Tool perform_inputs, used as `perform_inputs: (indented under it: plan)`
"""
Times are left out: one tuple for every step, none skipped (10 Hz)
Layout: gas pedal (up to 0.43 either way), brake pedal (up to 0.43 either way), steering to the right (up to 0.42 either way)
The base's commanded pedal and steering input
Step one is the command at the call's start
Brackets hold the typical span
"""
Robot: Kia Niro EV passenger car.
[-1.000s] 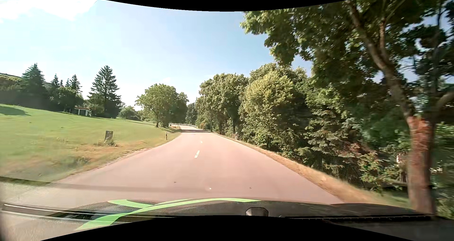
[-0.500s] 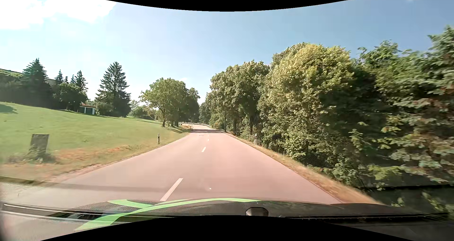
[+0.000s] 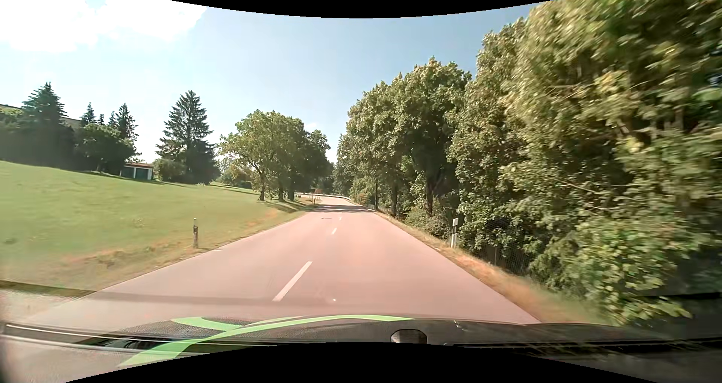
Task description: Follow the waypoints while adhering to traffic rules and regulations
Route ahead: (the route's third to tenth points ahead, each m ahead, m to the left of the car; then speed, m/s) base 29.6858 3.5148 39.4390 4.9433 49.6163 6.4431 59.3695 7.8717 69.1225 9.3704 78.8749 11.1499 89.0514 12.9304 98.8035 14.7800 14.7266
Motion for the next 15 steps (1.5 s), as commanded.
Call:
perform_inputs:
  plan:
    - [0.299,0.000,-0.029]
    - [0.299,0.000,-0.029]
    - [0.299,0.000,-0.029]
    - [0.287,0.000,-0.029]
    - [0.268,0.000,-0.029]
    - [0.260,0.000,-0.029]
    - [0.260,0.000,-0.029]
    - [0.260,0.000,-0.029]
    - [0.260,0.000,-0.028]
    - [0.260,0.000,-0.026]
    - [0.260,0.000,-0.021]
    - [0.268,0.000,-0.014]
    - [0.268,0.000,-0.009]
    - [0.268,0.000,-0.006]
    - [0.268,0.000,-0.007]
